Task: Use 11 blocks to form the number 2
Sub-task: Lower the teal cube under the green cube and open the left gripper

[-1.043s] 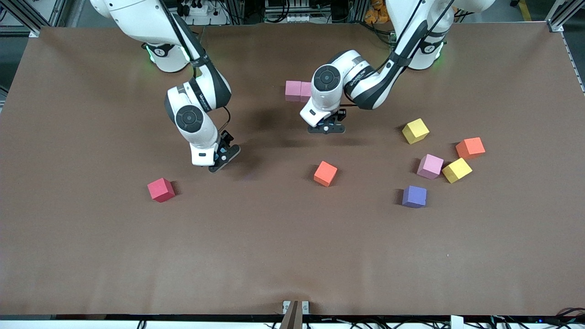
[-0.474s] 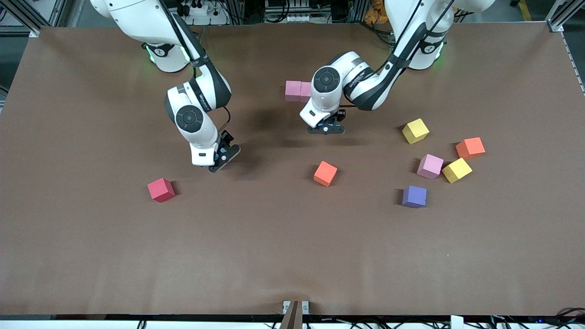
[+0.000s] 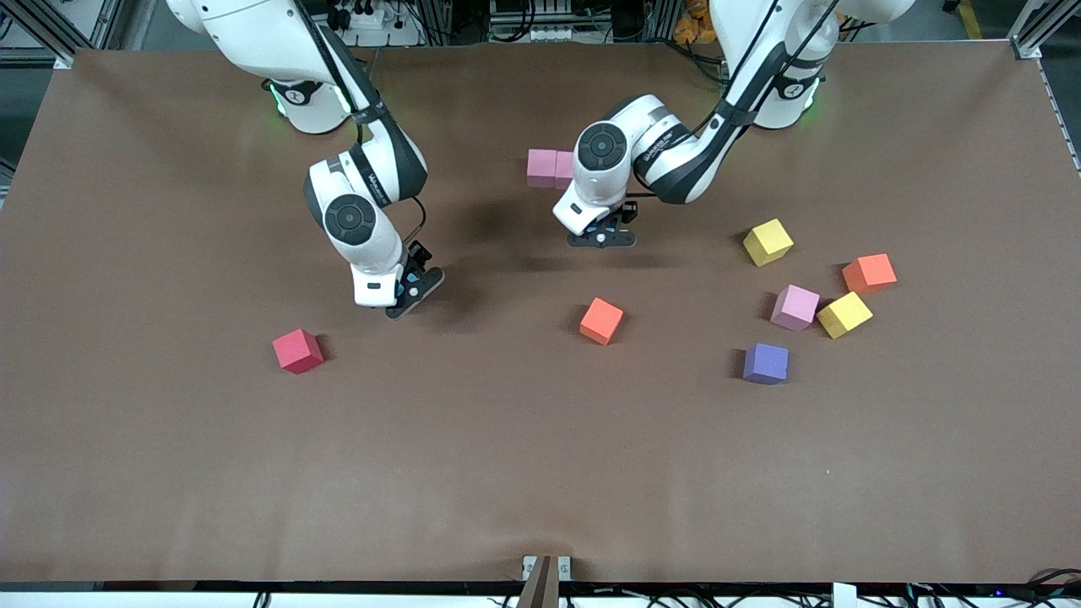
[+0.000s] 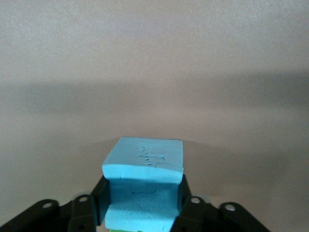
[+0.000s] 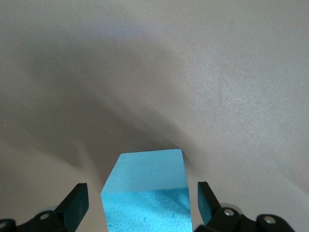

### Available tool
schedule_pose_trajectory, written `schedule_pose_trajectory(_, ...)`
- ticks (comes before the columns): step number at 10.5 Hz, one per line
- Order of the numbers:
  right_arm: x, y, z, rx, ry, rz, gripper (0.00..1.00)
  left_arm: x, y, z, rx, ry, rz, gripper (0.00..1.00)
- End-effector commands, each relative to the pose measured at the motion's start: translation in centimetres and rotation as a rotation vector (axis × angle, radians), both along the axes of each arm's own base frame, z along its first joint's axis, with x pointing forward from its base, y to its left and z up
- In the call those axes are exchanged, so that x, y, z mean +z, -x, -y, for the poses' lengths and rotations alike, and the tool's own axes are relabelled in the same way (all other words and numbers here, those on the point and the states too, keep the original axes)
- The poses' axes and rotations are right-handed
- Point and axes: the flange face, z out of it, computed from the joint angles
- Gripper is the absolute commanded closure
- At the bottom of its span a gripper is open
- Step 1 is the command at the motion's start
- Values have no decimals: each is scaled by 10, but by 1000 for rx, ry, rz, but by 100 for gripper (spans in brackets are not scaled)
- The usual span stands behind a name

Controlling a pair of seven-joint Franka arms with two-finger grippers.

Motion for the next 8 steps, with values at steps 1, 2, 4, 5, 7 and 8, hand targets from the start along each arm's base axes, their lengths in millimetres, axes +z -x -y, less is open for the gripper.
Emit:
schedule_pose_trajectory(1, 9, 5, 2, 8, -5, -1, 0, -6, 4, 6, 56, -9, 15, 0)
schedule_pose_trajectory(2, 12, 6, 4, 6, -6, 0, 0, -4, 11, 14, 62, -9, 21, 0)
schedule_pose_trajectory(4, 14, 7, 10, 12, 2, -27, 0, 0, 8, 11, 30, -36, 80, 0)
schedule_pose_trajectory(5, 14, 6, 12, 13, 1, -26, 0, 3, 10, 14, 34, -36, 91, 0)
schedule_pose_trajectory(7, 14, 7, 11, 22, 0, -28, 94, 26, 2, 11, 46, -23, 122, 0)
schedule_pose_trajectory(8, 14, 7, 11, 25, -1, -27, 100, 35, -4, 7, 54, -27, 131, 0)
